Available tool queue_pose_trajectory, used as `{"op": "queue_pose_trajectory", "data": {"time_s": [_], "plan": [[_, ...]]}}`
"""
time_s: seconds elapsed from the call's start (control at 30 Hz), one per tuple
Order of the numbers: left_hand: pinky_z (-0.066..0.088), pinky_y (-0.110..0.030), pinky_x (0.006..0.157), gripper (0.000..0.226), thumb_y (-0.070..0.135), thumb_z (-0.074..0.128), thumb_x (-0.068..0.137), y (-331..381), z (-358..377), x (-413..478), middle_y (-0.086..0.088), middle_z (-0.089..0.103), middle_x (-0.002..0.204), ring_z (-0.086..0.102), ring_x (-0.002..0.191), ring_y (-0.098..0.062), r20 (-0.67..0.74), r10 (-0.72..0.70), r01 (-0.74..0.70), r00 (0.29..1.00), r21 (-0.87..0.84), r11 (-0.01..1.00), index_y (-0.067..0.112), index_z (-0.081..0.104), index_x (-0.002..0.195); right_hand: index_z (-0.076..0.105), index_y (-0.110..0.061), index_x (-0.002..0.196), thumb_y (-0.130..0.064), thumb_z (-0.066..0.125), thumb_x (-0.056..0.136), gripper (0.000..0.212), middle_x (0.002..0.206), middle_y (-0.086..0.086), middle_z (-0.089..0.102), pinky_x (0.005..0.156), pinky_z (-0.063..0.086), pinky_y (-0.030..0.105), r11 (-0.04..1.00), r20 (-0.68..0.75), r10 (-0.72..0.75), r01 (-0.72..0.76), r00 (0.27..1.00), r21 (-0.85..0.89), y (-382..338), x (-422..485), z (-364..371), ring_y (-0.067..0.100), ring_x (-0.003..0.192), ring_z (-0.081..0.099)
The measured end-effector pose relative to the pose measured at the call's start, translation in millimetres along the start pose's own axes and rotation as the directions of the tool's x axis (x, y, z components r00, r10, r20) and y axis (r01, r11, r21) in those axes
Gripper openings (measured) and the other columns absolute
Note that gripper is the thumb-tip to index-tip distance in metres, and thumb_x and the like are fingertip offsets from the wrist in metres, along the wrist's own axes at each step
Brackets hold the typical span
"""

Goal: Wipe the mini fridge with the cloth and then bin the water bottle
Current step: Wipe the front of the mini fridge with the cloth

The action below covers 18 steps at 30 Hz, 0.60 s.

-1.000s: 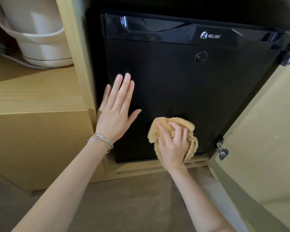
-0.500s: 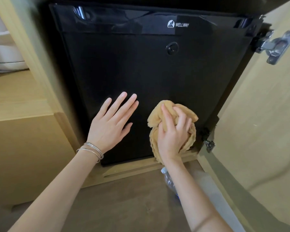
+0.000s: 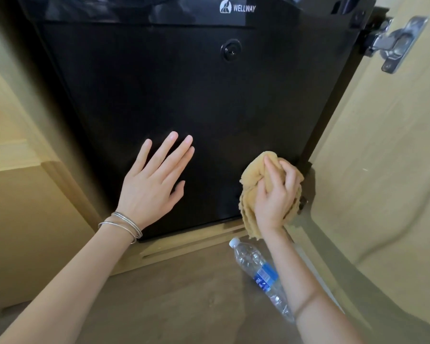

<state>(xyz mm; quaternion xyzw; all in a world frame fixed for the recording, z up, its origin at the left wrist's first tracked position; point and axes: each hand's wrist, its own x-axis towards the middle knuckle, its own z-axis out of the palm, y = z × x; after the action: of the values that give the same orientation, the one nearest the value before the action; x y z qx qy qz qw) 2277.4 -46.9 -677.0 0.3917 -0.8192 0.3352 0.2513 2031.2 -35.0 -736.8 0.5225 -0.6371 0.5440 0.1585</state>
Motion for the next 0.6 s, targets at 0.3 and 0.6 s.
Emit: {"op": "queue_pose_trajectory", "data": {"time_s": [0.3,0.6], "plan": [[0.004,-0.044,0.121,0.059,0.023,0.046,0.091,26.8,14.1,-0.5,-0.005,0.023,0.159,0.015,0.148,-0.023,0.085,0.075,-0.071,0.994,-0.052,0.996,0.010,0.032,0.147,0.065,-0.024,0.117,-0.011,0.055,0.087,0.035,0.116,0.005,0.057,0.084,0.049,0.030,0.988,0.188,-0.156,0.156,0.970,0.013,11.5,-58.6,-1.3,0.023,0.103,0.051],[0.003,-0.044,0.120,0.057,0.024,0.042,0.092,42.0,24.8,2.8,-0.003,0.023,0.158,0.015,0.148,-0.022,0.126,0.054,-0.047,0.991,-0.055,0.997,0.008,0.039,0.146,0.065,-0.014,0.119,-0.010,0.054,0.088,0.034,0.117,0.011,0.058,0.097,0.028,0.006,0.994,0.060,-0.090,0.093,0.994,-0.050,45.7,14.4,-9.6,0.023,0.105,0.051]]}}
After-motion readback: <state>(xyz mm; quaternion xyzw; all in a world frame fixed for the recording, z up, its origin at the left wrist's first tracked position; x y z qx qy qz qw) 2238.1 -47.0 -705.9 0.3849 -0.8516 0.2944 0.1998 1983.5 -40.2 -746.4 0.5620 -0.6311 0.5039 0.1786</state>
